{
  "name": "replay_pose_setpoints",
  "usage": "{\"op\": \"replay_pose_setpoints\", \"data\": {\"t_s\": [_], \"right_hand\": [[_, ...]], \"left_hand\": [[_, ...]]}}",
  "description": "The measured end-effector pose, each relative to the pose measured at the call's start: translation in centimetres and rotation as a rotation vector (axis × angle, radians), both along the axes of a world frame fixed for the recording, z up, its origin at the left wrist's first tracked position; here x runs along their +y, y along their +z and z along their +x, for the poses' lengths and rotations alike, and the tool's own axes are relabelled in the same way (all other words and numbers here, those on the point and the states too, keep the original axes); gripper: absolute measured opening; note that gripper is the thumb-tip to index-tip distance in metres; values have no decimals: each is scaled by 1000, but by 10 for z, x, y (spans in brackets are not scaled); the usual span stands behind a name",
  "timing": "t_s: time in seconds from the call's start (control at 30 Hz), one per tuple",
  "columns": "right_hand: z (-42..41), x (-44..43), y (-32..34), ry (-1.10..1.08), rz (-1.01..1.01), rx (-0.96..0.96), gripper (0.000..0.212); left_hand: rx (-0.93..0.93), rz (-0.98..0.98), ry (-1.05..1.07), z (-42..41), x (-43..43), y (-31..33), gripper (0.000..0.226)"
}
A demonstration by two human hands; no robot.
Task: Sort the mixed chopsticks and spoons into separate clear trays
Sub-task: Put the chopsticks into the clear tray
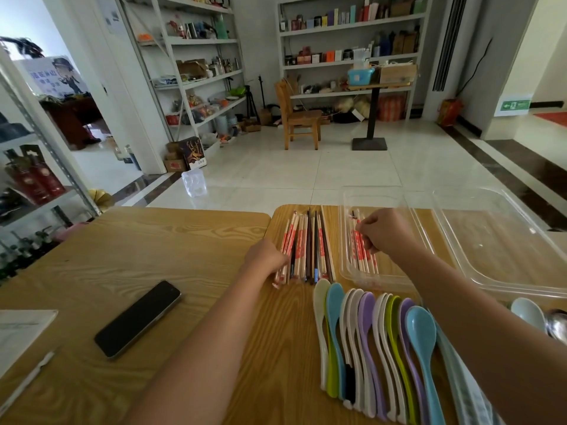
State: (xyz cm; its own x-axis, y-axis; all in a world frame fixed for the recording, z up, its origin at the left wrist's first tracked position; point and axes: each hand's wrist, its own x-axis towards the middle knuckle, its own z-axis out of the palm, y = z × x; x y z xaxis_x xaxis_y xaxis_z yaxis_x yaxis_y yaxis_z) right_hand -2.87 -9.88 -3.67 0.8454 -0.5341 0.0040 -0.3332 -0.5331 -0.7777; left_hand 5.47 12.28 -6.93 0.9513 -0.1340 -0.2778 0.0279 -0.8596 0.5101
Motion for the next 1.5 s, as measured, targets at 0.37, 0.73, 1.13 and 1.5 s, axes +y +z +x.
{"op": "replay_pose_setpoints", "data": {"t_s": [0.37, 0.73, 1.13, 1.5], "right_hand": [[-3, 1, -7, -19, 36, 4, 19], [-4, 21, 10, -19, 396, -70, 19], [-2, 7, 23, -121, 697, -23, 18], [12, -41, 13, -185, 238, 172, 9]], "left_hand": [[81, -228, 76, 2, 11, 6, 44], [126, -556, -48, -23, -17, 31, 25], [75, -589, -242, -58, -75, 48, 26], [-22, -613, -192, -46, -52, 48, 22]]}}
